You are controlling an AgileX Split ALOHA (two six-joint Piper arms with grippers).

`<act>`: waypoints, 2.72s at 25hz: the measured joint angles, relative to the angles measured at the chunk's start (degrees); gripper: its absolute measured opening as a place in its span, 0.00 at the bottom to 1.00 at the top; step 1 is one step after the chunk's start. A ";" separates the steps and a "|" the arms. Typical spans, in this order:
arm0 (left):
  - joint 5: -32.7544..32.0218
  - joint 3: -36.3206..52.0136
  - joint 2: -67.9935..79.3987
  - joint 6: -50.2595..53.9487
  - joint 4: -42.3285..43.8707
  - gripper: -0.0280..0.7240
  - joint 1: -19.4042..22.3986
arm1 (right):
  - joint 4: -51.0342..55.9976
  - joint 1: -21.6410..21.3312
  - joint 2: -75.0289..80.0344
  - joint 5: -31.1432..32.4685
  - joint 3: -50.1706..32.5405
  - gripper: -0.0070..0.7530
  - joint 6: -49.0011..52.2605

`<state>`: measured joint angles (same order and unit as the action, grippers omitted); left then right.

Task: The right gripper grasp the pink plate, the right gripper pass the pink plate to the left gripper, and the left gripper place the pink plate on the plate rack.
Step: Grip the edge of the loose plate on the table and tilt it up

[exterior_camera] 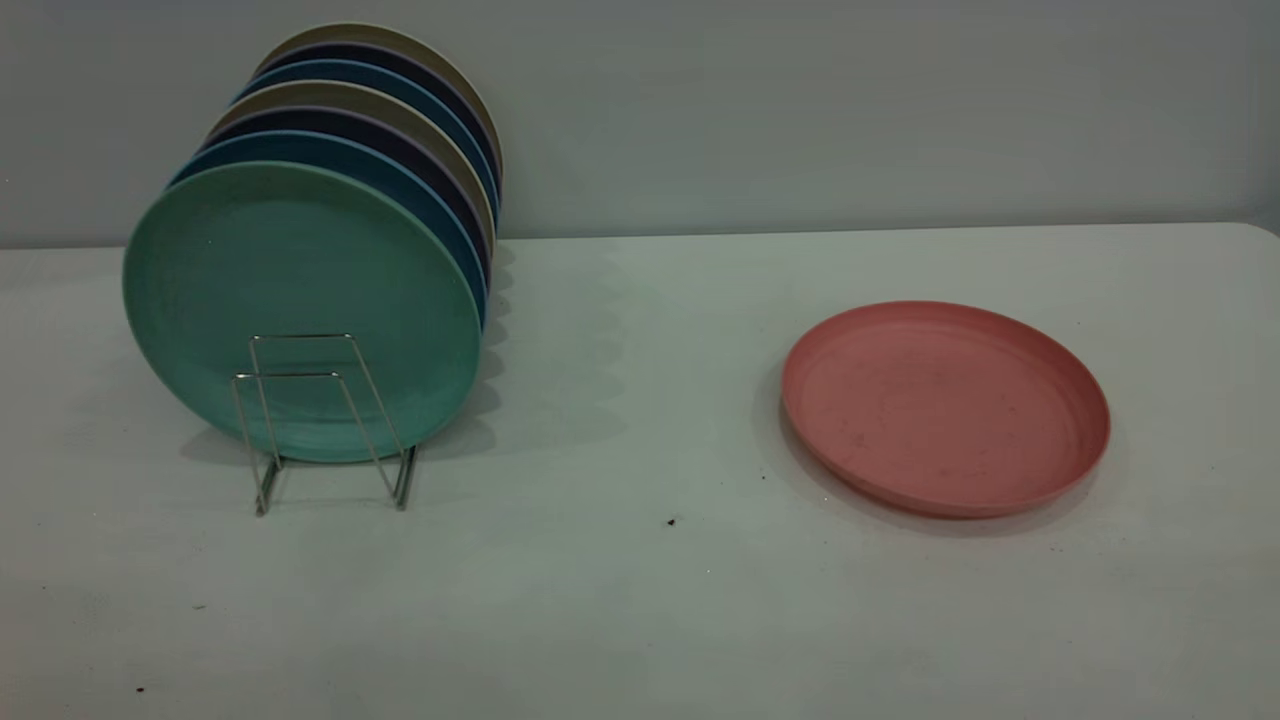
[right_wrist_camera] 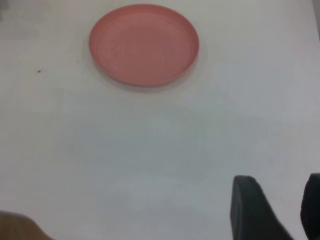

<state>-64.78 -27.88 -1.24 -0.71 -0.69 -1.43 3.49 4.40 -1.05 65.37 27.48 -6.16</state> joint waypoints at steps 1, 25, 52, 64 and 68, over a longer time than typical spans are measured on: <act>0.00 0.00 0.00 0.00 0.00 0.79 0.00 | 0.00 0.00 0.00 0.00 0.00 0.36 0.00; 0.00 0.00 0.00 -0.04 0.00 0.79 0.00 | 0.00 0.00 0.00 0.00 0.00 0.36 0.00; 0.43 -0.14 0.00 0.01 -3.30 0.79 0.00 | 2.25 0.00 0.25 -2.29 0.87 0.36 -2.92; 16.37 -1.09 13.03 -1.73 -11.34 0.79 0.00 | 13.74 0.00 21.48 -22.09 1.76 0.54 -12.27; 21.25 -1.09 20.86 -8.39 -20.10 0.79 0.00 | 13.99 0.00 28.34 -24.83 1.76 0.54 -13.54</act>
<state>-43.53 -28.96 19.62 -9.10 -20.78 -1.43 17.48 4.40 27.29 40.54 29.24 -19.70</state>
